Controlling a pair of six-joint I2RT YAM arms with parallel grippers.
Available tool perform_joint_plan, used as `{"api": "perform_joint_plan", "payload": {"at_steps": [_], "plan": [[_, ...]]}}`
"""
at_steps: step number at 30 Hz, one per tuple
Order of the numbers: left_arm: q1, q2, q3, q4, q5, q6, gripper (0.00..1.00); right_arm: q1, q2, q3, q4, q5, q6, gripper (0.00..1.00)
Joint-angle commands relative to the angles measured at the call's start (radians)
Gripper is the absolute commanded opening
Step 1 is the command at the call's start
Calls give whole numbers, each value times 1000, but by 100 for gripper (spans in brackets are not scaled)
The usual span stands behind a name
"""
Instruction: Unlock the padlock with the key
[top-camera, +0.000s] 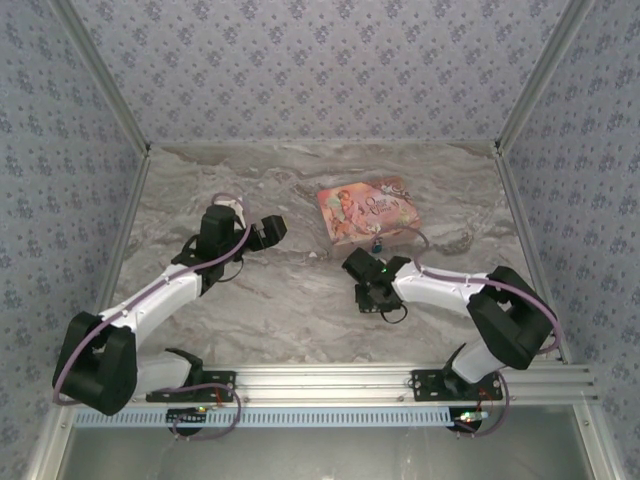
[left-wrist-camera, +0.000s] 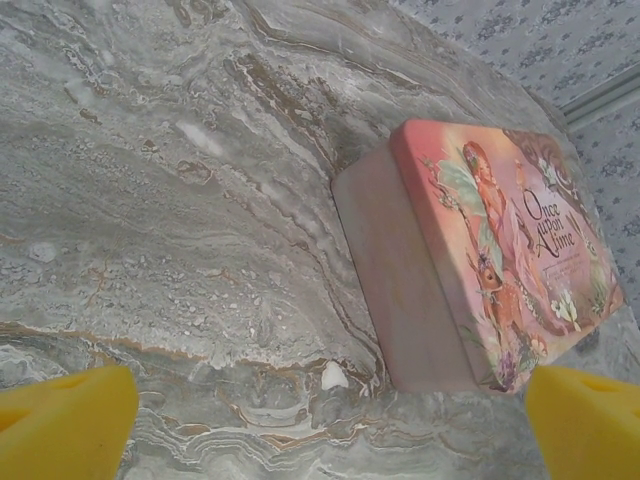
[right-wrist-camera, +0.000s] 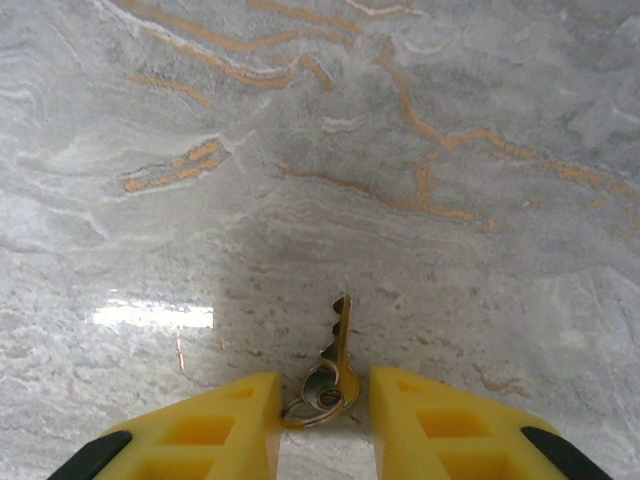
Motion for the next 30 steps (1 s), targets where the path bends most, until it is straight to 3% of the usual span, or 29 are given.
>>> {"api": "perform_joint_plan", "payload": {"at_steps": [1,30], "plan": [[-5,-27,24,-7,-10,13,99,11,-13,-24,-68,-11,29,30],[-7,-13,32,-6,-10,5,99,10,-46,-69,-53,15,38,13]]}}
